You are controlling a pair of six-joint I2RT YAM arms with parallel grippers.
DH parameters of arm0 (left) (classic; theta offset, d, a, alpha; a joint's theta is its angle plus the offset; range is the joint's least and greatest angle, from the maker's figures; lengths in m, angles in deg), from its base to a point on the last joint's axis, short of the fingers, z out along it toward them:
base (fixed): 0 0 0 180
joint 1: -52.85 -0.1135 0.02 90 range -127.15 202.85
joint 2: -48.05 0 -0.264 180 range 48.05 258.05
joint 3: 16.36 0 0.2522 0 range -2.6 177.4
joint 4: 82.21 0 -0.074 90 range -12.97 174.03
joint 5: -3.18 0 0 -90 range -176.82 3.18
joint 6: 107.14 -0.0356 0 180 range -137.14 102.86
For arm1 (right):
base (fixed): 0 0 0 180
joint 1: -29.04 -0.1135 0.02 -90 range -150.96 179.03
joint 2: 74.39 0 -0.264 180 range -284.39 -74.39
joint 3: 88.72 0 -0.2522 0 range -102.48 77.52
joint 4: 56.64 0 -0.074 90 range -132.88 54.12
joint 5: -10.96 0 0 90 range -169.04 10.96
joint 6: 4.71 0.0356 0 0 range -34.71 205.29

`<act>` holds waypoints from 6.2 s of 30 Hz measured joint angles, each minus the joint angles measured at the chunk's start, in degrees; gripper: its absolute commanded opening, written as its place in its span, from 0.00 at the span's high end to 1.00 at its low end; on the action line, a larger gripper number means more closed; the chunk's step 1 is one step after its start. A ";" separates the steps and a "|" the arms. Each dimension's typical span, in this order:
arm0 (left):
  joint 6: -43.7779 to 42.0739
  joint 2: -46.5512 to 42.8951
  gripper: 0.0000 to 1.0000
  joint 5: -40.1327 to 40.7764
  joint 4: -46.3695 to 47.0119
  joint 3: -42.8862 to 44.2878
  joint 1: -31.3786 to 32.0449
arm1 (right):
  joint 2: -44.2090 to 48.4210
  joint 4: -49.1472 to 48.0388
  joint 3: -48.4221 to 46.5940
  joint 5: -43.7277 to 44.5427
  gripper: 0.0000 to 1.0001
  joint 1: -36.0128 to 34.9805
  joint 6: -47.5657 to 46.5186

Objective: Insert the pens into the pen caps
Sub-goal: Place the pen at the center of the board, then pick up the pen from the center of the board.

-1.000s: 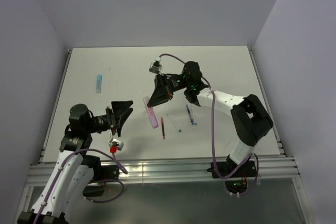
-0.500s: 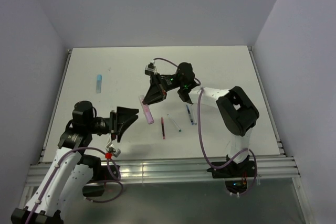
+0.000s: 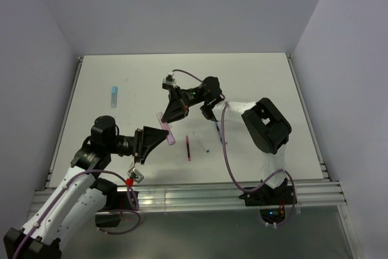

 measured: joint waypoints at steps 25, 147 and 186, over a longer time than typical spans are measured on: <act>-0.17 1.79 0.75 4.00 2.64 0.61 1.46 | 0.00 -2.84 1.97 0.13 1.00 -1.40 1.07; 105.59 71.87 0.49 53.55 -19.34 63.43 -32.24 | 15.26 47.58 3.41 11.85 0.00 26.10 -40.74; 114.25 42.58 0.37 43.47 -11.04 41.48 -24.63 | 12.63 110.66 -1.86 68.89 0.45 -4.81 -103.43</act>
